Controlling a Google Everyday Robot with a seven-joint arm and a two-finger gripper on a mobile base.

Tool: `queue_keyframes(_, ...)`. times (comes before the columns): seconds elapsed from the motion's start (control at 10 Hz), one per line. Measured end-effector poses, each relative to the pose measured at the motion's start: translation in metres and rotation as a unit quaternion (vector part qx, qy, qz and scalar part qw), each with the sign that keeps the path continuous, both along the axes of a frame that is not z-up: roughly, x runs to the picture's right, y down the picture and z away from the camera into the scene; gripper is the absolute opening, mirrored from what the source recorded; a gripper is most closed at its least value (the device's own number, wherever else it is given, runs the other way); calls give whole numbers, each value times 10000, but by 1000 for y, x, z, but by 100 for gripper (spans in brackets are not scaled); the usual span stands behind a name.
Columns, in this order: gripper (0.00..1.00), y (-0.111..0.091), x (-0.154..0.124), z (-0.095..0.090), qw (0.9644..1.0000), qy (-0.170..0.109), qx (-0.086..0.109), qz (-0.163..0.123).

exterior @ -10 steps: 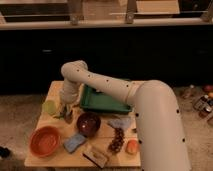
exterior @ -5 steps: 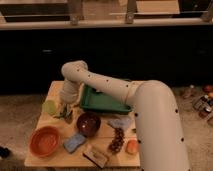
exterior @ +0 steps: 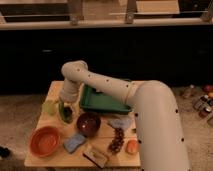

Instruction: Place pepper in metal cup

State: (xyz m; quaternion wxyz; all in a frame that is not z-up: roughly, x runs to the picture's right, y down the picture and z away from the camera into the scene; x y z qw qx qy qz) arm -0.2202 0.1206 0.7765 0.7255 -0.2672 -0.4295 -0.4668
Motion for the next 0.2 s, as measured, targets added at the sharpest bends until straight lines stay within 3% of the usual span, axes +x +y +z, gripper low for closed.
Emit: queue_keyframes(0.2, 80, -2, 1, -1, 10000, -29, 48, 61)
